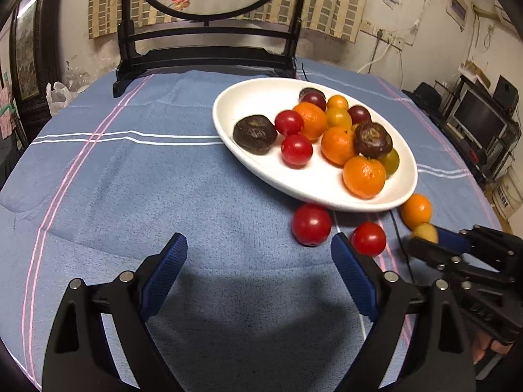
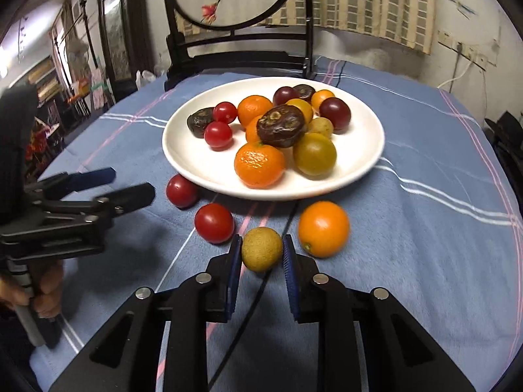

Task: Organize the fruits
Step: 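Grasp another yellow-green fruit with the right tool while the left tool grasps a cherry tomato, then place the cherry tomato and yellow-green fruit on the plate, opening both tools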

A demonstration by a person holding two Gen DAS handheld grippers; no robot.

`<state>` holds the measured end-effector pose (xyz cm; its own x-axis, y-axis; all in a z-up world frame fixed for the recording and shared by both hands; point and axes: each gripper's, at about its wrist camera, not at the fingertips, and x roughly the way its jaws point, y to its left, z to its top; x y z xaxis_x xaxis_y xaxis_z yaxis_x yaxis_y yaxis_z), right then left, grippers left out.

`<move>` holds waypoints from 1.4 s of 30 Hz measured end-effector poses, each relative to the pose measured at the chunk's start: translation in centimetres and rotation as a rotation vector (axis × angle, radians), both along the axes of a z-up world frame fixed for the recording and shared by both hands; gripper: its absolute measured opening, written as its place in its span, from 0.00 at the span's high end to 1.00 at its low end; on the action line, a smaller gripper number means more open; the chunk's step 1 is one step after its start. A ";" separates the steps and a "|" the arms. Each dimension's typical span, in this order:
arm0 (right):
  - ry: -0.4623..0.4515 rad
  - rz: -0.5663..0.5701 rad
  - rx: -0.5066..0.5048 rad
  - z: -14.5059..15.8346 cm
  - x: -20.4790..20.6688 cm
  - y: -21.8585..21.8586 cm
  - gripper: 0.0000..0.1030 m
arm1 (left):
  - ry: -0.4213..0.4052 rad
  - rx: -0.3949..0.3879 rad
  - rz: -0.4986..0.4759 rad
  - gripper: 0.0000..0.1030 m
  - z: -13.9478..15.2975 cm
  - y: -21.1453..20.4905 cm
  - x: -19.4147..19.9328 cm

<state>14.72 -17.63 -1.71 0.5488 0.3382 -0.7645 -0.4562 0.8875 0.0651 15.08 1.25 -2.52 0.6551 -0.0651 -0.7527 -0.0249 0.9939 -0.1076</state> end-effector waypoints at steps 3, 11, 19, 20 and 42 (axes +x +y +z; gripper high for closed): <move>-0.003 -0.010 0.027 0.3 -0.2 -0.7 0.76 | 0.009 0.038 -0.017 0.15 -0.5 -0.8 0.1; -0.027 0.014 0.073 1.2 -0.8 -1.1 0.76 | 0.085 0.047 -0.015 0.22 -2.0 -1.7 1.5; -0.042 0.031 0.087 1.8 -1.3 -1.1 0.76 | 0.089 0.094 -0.038 0.43 -1.8 -3.4 2.8; -0.043 0.032 0.088 1.8 -1.3 -1.1 0.76 | 0.088 0.090 -0.044 0.49 -1.8 -3.6 3.0; -0.165 -0.016 0.115 7.1 0.7 -0.7 0.76 | -0.066 0.025 -0.108 0.72 6.7 -2.5 3.4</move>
<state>15.45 -18.32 5.39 0.6695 0.4082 -0.6206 -0.4546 0.8859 0.0922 18.50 -1.29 4.16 0.6937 -0.1197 -0.7103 0.0885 0.9928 -0.0809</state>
